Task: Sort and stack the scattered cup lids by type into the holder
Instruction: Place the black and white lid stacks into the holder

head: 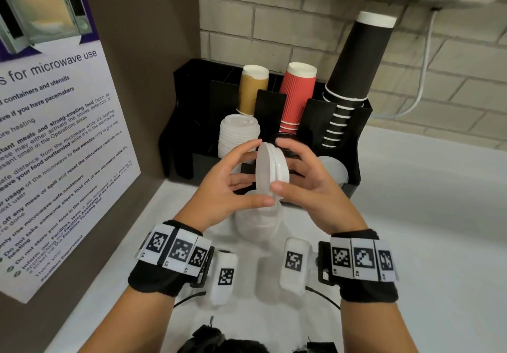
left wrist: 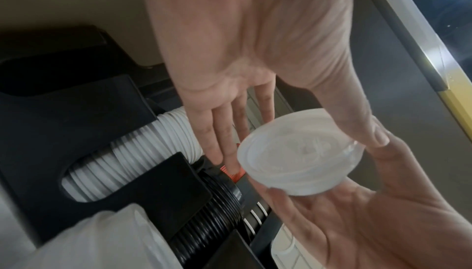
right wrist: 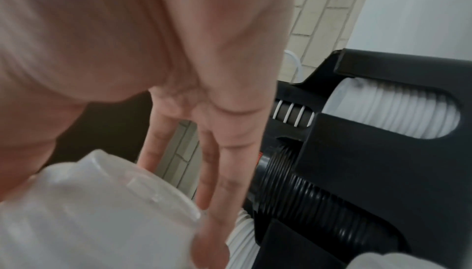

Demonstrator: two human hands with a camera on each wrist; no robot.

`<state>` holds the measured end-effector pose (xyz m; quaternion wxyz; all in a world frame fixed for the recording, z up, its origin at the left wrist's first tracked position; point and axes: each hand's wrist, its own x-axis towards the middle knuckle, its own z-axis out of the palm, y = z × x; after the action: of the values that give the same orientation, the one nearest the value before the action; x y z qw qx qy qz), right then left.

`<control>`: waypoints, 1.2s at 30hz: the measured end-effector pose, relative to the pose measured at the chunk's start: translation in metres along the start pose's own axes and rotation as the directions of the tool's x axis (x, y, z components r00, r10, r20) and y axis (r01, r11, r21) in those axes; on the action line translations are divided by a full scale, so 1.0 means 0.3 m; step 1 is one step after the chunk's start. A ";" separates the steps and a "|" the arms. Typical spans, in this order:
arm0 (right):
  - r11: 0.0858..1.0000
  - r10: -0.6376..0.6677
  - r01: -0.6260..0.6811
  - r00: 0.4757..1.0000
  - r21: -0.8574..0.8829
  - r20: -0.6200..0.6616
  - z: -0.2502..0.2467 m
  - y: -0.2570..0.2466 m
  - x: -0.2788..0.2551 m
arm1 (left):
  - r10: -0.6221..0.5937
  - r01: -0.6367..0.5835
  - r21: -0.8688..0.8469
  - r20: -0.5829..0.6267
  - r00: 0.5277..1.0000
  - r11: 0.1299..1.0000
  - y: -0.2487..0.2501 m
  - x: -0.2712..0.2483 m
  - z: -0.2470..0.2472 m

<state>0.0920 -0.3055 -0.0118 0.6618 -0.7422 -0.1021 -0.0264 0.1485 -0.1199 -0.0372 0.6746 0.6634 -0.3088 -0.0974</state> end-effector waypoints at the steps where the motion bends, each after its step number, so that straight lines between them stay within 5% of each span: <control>1: 1.000 0.005 -0.005 1.000 0.005 0.004 -0.004 0.005 -0.002 | 0.005 -0.005 0.003 -0.006 1.000 1.000 -0.001 0.001 0.004; 28: 0.996 -0.083 0.079 0.987 -0.040 -0.135 -0.029 0.008 -0.025 | 0.028 -0.029 0.082 0.016 0.999 0.996 -0.006 0.013 0.020; 31: 0.969 -0.185 0.128 0.941 -0.211 -0.282 -0.135 -0.037 -0.004 | 0.033 -0.028 0.079 -0.064 0.997 0.997 -0.005 0.010 -0.008; 36: 0.779 -0.145 -0.103 0.930 -0.618 -0.338 -0.339 -0.054 0.071 | 0.055 -0.029 0.110 -0.237 0.970 0.993 -0.024 0.013 -0.071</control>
<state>0.1196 -0.4018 0.0202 0.3841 -0.8999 0.0294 -0.2044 0.1653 -0.1050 -0.0415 0.6727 0.6984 -0.2439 0.0142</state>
